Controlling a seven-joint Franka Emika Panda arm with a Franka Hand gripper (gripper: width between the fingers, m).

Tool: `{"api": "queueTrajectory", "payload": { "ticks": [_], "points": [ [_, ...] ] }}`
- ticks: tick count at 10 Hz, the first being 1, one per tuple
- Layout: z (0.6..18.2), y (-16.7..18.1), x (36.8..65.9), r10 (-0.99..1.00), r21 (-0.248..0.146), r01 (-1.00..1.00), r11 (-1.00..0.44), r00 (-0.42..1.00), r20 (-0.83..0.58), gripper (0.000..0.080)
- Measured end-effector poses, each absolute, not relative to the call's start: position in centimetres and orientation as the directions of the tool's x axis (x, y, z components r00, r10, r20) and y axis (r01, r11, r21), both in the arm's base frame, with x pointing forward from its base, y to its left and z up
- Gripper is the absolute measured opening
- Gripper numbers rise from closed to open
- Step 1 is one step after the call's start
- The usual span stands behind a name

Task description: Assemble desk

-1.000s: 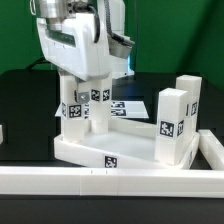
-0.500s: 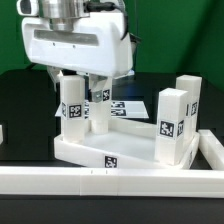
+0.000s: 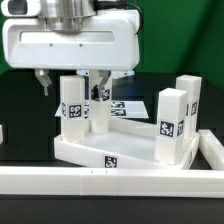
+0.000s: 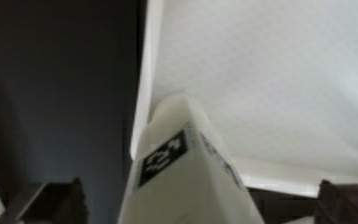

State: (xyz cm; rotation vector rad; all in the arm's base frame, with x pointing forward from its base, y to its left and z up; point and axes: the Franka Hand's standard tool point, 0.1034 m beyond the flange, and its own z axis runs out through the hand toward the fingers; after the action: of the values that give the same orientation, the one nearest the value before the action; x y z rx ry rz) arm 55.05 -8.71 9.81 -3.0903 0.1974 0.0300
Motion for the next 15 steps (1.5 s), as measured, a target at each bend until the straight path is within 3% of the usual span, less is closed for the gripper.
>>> {"api": "queueTrajectory", "payload": {
  "ticks": [5, 7, 8, 9, 12, 13, 15],
  "points": [
    [10.1, -8.9, 55.3, 0.177, -0.005, 0.177, -0.984, 0.984, -0.012, 0.0649],
    [10.0, -9.1, 55.3, 0.242, -0.006, 0.242, -0.970, 0.970, -0.013, 0.0399],
    [10.0, -9.1, 55.3, 0.241, -0.006, 0.241, -0.970, 0.970, -0.013, 0.0399],
    [10.0, -9.1, 55.3, 0.234, -0.006, 0.234, -0.972, 0.972, -0.013, 0.0288],
    [10.0, -9.1, 55.2, 0.170, -0.012, 0.169, -0.985, 0.985, -0.012, 0.0288],
    [10.0, -9.5, 55.1, 0.040, -0.033, 0.040, -0.999, 0.999, -0.007, 0.0288],
    [10.0, -9.5, 55.1, -0.200, -0.036, -0.201, -0.979, 0.980, -0.014, 0.0288]
  ]
}}
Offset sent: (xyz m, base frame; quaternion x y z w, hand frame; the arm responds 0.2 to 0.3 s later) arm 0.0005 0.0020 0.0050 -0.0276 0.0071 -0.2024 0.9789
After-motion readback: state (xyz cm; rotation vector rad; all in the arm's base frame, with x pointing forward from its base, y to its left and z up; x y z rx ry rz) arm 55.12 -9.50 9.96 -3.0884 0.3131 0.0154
